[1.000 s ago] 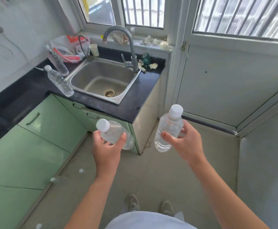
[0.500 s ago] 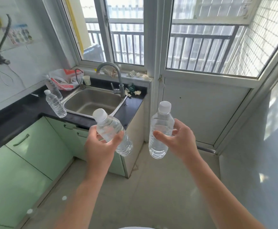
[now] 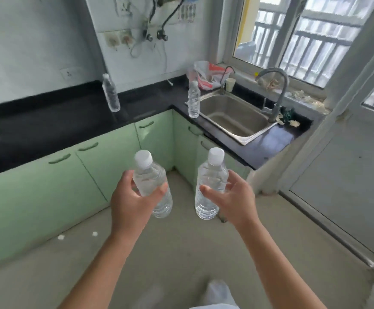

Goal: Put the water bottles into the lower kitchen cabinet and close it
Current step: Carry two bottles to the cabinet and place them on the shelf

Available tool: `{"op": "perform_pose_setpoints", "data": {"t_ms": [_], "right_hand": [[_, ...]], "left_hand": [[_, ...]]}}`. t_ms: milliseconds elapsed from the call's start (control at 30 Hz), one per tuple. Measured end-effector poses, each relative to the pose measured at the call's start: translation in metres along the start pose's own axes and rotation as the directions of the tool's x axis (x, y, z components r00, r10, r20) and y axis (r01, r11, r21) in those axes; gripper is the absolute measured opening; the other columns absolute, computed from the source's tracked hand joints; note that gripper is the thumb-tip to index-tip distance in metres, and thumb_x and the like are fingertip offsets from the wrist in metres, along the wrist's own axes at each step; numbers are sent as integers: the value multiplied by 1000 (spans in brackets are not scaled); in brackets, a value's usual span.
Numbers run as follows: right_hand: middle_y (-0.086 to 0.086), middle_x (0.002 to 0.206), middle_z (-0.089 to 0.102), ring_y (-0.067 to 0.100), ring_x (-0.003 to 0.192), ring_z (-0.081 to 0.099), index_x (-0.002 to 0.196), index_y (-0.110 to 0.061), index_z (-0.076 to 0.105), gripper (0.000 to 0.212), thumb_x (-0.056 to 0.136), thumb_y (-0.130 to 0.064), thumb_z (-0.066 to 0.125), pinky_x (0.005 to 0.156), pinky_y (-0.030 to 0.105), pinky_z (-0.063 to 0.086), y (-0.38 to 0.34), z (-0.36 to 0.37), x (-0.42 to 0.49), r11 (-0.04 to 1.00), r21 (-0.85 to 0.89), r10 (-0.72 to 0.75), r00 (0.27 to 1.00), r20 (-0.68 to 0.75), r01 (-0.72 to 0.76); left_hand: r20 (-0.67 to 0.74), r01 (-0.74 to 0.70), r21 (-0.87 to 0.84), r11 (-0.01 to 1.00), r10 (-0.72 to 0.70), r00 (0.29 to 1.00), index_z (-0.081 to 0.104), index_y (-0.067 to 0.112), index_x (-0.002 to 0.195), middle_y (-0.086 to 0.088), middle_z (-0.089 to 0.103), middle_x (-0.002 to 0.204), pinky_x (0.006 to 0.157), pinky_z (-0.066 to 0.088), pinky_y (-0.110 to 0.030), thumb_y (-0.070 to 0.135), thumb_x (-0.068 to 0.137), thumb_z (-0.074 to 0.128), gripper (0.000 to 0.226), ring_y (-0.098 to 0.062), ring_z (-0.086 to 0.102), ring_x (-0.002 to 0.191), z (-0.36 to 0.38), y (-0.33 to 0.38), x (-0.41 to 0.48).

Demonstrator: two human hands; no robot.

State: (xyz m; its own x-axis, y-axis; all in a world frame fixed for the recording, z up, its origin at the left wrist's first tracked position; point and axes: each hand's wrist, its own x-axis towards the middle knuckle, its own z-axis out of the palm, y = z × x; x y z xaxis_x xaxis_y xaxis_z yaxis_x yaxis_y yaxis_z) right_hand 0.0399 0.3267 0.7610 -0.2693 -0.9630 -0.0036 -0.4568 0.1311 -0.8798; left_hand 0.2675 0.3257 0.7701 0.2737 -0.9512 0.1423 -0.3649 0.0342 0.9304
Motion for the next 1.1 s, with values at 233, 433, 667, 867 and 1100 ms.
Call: {"op": "perform_pose_setpoints", "data": {"t_ms": [233, 433, 667, 867, 1100], "right_hand": [[-23, 79, 72, -8, 76, 65, 91, -35, 66, 35, 66, -53, 83, 69, 20, 49, -56, 140, 24, 982, -39, -153, 901, 407, 185], [-17, 87, 73, 2, 88, 68, 96, -33, 65, 47, 61, -62, 78, 74, 22, 48, -99, 251, 16, 942, 53, -280, 686, 671, 333], [-17, 95, 74, 6, 92, 71, 105, -34, 63, 60, 56, -65, 77, 82, 40, 58, -146, 357, -80, 865, 241, -378, 258, 889, 440], [-23, 93, 73, 0, 92, 69, 99, -39, 65, 43, 63, -51, 86, 84, 37, 59, -180, 413, -201, 794, 402, -415, -76, 906, 456], [-21, 88, 74, -3, 86, 70, 99, -35, 69, 41, 63, -48, 84, 82, 39, 61, -212, 468, -323, 784, 487, -428, -233, 873, 384]], "left_hand": [[-396, 254, 10, 967, -229, 889, 59, 29, 92, 11, 74, 84, 74, 58, -42, 58, 57, 84, 51, -10, 71, 78, -106, -68, -4], [-743, 440, -53, 896, -330, 582, 60, 29, 97, 13, 73, 87, 78, 57, -37, 47, 64, 90, 48, -8, 70, 84, -175, -100, -32], [-920, 483, -303, 822, -384, 77, 59, 28, 100, 12, 72, 93, 72, 48, -23, 30, 69, 92, 44, -2, 69, 85, -239, -109, -129], [-902, 454, -429, 781, -347, -255, 60, 28, 110, 13, 70, 99, 72, 48, -26, 40, 72, 89, 49, -6, 67, 92, -295, -112, -218], [-882, 441, -434, 786, -271, -385, 57, 30, 100, 13, 68, 90, 64, 43, -19, 37, 75, 87, 40, 2, 64, 79, -373, -133, -284]]}}
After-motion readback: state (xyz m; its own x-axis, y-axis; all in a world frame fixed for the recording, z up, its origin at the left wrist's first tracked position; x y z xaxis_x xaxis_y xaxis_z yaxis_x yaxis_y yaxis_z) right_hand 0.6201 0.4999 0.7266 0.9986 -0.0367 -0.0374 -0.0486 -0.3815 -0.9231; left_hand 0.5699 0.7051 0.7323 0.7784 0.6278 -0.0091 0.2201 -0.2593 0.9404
